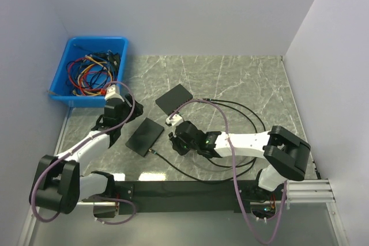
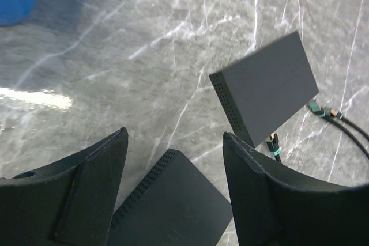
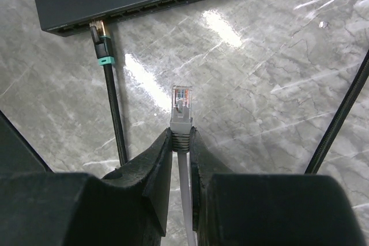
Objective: Insert the plug into the switch port
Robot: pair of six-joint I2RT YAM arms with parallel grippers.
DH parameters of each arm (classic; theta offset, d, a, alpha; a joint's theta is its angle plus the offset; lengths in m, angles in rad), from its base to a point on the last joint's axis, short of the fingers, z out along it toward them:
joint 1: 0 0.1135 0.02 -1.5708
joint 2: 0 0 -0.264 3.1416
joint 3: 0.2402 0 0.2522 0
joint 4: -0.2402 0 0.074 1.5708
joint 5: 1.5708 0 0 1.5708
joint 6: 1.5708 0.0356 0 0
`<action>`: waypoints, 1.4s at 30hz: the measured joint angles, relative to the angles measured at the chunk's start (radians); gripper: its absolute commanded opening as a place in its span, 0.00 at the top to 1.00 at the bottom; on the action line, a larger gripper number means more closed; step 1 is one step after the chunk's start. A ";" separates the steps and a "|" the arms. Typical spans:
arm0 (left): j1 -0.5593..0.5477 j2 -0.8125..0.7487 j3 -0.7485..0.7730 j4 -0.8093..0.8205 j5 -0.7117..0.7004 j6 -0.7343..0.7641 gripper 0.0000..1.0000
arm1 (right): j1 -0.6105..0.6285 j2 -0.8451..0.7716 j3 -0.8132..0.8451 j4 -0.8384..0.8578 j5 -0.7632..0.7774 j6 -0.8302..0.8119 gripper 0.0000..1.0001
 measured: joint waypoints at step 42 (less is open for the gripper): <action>-0.008 0.222 -0.132 0.280 0.185 -0.116 0.33 | 0.000 0.234 0.260 -0.159 0.022 -0.027 1.00</action>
